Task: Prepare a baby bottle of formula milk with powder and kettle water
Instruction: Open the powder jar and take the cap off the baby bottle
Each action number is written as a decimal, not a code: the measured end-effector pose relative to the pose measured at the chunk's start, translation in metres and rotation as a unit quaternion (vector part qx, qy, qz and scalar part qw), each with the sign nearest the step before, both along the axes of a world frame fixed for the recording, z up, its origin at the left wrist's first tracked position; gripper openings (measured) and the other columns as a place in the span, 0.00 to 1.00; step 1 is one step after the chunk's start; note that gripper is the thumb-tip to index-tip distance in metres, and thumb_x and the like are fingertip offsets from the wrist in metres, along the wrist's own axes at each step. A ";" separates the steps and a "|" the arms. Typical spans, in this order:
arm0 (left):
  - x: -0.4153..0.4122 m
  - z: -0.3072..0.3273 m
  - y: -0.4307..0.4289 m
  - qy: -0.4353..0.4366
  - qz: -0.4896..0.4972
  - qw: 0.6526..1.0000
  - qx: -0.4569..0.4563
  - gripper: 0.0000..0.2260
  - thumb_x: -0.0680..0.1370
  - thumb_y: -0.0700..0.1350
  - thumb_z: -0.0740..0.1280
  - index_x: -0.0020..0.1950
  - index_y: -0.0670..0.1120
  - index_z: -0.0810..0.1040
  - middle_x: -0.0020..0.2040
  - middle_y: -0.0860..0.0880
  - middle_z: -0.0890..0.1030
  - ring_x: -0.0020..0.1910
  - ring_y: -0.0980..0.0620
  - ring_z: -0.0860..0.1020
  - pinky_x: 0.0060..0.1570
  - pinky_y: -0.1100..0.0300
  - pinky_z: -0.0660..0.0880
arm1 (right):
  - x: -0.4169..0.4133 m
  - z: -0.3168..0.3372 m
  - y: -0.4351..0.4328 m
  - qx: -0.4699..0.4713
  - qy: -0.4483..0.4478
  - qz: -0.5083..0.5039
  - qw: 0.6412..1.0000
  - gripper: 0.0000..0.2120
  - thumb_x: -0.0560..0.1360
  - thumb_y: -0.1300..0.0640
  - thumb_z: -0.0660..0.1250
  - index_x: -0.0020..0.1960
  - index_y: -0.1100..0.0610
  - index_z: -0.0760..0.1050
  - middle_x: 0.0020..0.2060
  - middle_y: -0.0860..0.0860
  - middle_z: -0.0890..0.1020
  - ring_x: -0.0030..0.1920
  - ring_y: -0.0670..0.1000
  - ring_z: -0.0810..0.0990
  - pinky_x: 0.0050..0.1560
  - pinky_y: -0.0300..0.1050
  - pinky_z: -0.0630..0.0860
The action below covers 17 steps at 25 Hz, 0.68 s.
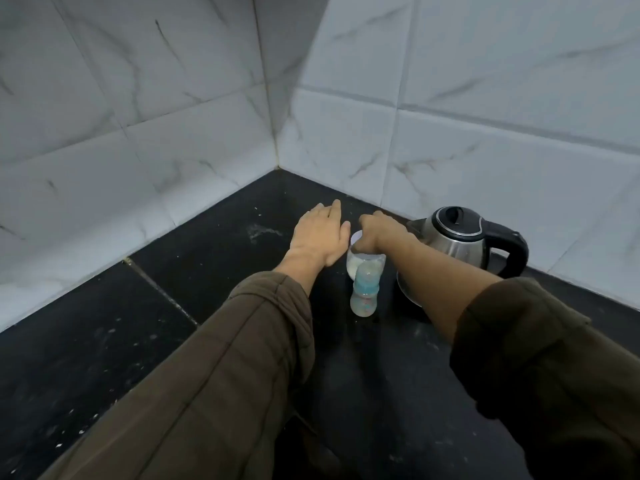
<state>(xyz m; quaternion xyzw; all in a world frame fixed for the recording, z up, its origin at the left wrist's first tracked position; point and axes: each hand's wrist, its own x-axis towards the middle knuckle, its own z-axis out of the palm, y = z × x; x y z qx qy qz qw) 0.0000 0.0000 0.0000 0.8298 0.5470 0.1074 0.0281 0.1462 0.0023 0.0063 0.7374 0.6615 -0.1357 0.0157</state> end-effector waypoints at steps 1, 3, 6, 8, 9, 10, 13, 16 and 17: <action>-0.001 -0.001 0.002 0.002 0.003 1.000 -0.003 0.27 0.86 0.53 0.51 0.83 0.41 0.56 0.79 0.41 0.67 0.80 0.43 0.61 0.77 0.48 0.59 | -0.001 -0.002 0.003 -0.016 -0.005 -0.011 1.000 0.29 0.77 0.45 0.70 0.73 0.56 0.69 0.69 0.57 0.71 0.68 0.61 0.74 0.60 0.55 0.76; -0.003 -0.008 0.008 -0.003 0.011 1.000 -0.010 0.28 0.86 0.53 0.51 0.83 0.41 0.56 0.79 0.41 0.67 0.80 0.43 0.60 0.78 0.48 0.59 | 0.001 -0.006 0.006 -0.024 -0.017 -0.029 0.999 0.32 0.74 0.44 0.74 0.73 0.55 0.69 0.68 0.57 0.73 0.67 0.61 0.75 0.56 0.54 0.75; -0.009 -0.018 0.013 0.004 0.012 1.000 -0.021 0.28 0.86 0.54 0.51 0.83 0.41 0.55 0.79 0.42 0.66 0.81 0.43 0.59 0.78 0.48 0.58 | 0.001 -0.012 0.010 -0.043 -0.021 -0.028 0.998 0.32 0.73 0.44 0.77 0.71 0.55 0.71 0.64 0.55 0.77 0.62 0.59 0.79 0.50 0.51 0.74; -0.014 -0.023 0.015 0.007 0.013 1.000 -0.024 0.29 0.86 0.54 0.52 0.83 0.41 0.54 0.80 0.42 0.65 0.81 0.43 0.58 0.79 0.48 0.58 | 0.003 -0.016 0.013 -0.037 -0.017 -0.027 0.999 0.31 0.72 0.46 0.78 0.69 0.55 0.72 0.63 0.55 0.78 0.61 0.59 0.79 0.50 0.51 0.74; -0.017 -0.025 0.015 0.006 0.015 1.000 -0.027 0.29 0.86 0.54 0.52 0.83 0.41 0.54 0.80 0.42 0.65 0.81 0.43 0.58 0.79 0.48 0.58 | 0.003 -0.018 0.014 -0.035 -0.014 -0.027 0.999 0.30 0.71 0.46 0.78 0.68 0.55 0.72 0.62 0.55 0.79 0.60 0.58 0.79 0.50 0.51 0.75; -0.021 -0.025 0.015 0.004 0.017 0.999 -0.030 0.29 0.86 0.54 0.52 0.83 0.41 0.54 0.80 0.42 0.64 0.81 0.43 0.58 0.79 0.48 0.58 | 0.003 -0.018 0.016 -0.031 -0.010 -0.027 0.999 0.30 0.70 0.47 0.78 0.67 0.55 0.73 0.61 0.55 0.79 0.57 0.58 0.79 0.49 0.50 0.75; -0.031 -0.023 0.010 -0.011 0.027 0.999 -0.036 0.29 0.85 0.54 0.54 0.84 0.42 0.53 0.81 0.43 0.63 0.81 0.43 0.57 0.79 0.49 0.57 | -0.002 -0.011 0.017 -0.007 0.000 -0.018 1.000 0.28 0.69 0.47 0.79 0.64 0.55 0.74 0.53 0.53 0.78 0.50 0.57 0.76 0.47 0.50 0.75; -0.045 -0.019 0.003 -0.031 0.025 0.997 -0.063 0.34 0.82 0.53 0.61 0.84 0.44 0.50 0.82 0.44 0.59 0.81 0.44 0.56 0.78 0.48 0.59 | -0.022 0.007 0.017 0.031 0.012 0.008 0.999 0.27 0.68 0.46 0.79 0.61 0.55 0.75 0.50 0.53 0.77 0.49 0.57 0.77 0.45 0.49 0.74; -0.050 -0.016 0.000 -0.044 0.025 0.996 -0.079 0.38 0.80 0.53 0.64 0.84 0.44 0.50 0.83 0.44 0.58 0.81 0.44 0.57 0.77 0.48 0.60 | -0.031 0.014 0.016 0.037 0.019 0.019 0.999 0.27 0.68 0.45 0.79 0.61 0.55 0.75 0.50 0.53 0.78 0.49 0.57 0.77 0.44 0.49 0.73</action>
